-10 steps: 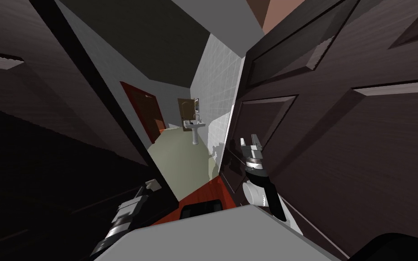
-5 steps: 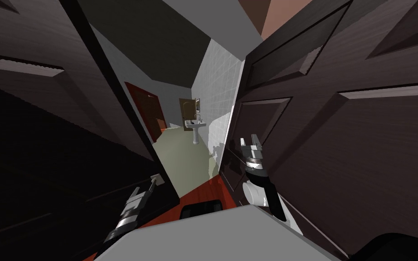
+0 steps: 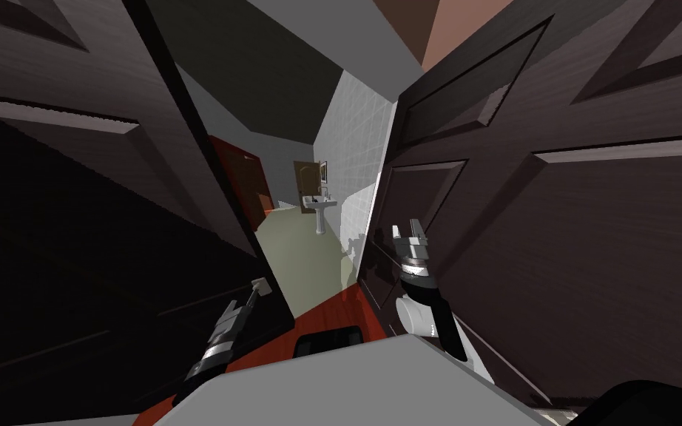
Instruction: Pull the door open
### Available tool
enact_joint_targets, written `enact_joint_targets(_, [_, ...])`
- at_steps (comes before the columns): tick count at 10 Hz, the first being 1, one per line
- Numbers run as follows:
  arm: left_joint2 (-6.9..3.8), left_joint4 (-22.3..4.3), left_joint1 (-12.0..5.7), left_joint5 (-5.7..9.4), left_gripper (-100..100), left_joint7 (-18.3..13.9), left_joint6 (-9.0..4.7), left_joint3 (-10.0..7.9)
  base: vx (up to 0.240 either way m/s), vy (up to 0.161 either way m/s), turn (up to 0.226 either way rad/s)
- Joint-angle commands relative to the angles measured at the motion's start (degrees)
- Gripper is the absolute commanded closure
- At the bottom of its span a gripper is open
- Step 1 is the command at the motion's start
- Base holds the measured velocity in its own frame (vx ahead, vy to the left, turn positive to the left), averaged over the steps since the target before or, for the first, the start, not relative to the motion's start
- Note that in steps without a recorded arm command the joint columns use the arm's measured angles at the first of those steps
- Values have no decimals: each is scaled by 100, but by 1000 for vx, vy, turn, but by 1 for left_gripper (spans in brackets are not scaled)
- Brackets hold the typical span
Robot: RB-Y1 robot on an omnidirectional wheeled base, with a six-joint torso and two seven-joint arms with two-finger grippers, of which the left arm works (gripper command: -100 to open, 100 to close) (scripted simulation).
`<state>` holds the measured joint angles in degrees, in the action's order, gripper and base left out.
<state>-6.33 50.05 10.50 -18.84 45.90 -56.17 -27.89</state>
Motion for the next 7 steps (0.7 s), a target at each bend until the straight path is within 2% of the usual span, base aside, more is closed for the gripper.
enact_joint_targets(1, [8, -59, -108, 151, -100, -286, 95, 129, -75, -2, 34])
enact_joint_targets(2, [8, -59, -108, 151, -100, -375, 95, 129, -60, -3, 11])
enact_joint_targets(3, [7, -128, -197, 261, -100, -568, 146, 217, -60, -1, 27])
enact_joint_targets(4, [7, -128, -197, 261, -100, -607, 146, 217, -43, -3, 10])
enact_joint_targets(6, [3, -274, -382, 491, -100, -976, 251, 402, -64, 4, 38])
enact_joint_targets(7, [3, -274, -382, 491, -100, -1073, 251, 402, -57, -1, 7])
